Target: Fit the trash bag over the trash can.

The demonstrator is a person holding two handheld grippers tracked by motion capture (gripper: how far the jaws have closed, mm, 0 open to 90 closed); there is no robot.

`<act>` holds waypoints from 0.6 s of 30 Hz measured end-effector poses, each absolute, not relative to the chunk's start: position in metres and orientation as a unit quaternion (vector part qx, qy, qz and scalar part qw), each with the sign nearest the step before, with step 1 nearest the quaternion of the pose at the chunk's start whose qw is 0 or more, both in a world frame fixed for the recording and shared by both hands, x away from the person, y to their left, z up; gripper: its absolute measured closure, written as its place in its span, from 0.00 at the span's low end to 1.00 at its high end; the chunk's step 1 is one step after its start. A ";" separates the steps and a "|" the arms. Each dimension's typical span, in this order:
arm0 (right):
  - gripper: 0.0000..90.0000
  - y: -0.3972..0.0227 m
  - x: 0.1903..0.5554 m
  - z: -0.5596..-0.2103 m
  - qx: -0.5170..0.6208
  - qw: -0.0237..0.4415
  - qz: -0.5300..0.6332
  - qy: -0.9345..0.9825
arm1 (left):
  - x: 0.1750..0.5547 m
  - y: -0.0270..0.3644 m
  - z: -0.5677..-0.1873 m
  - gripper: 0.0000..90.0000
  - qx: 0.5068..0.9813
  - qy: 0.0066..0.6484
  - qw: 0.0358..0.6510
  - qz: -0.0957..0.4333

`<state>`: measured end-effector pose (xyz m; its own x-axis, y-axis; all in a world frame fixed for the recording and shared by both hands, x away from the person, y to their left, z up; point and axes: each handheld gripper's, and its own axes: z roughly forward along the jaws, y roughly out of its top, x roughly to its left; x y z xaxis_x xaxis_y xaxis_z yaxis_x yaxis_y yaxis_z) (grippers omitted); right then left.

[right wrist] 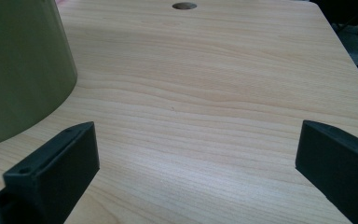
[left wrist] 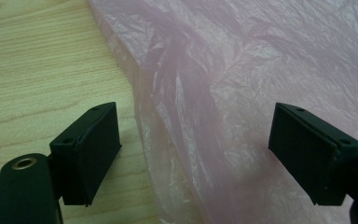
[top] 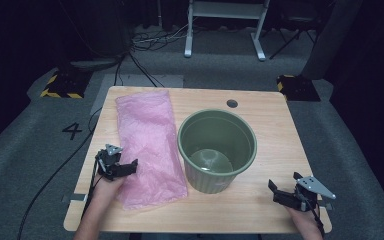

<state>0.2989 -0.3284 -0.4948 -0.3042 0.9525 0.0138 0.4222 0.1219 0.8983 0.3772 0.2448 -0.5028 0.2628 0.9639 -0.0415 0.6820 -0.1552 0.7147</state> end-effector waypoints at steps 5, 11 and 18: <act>0.00 -0.327 0.300 -0.496 0.504 0.306 0.428 0.685 | 0.376 0.240 -0.503 0.33 0.741 0.542 0.325 0.227; 0.00 -0.329 0.300 -0.497 0.506 0.306 0.428 0.684 | 0.374 0.238 -0.502 0.68 0.750 0.521 0.338 0.227; 0.00 -0.330 0.299 -0.498 0.506 0.307 0.427 0.683 | 0.370 0.236 -0.502 0.99 0.752 0.511 0.345 0.235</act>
<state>0.2991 -0.3302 -0.4981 -0.2989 0.9542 0.0133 0.4304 0.1223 0.8943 0.3698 0.2361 -0.5025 0.3684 0.9297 0.0009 0.6062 -0.2410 0.7579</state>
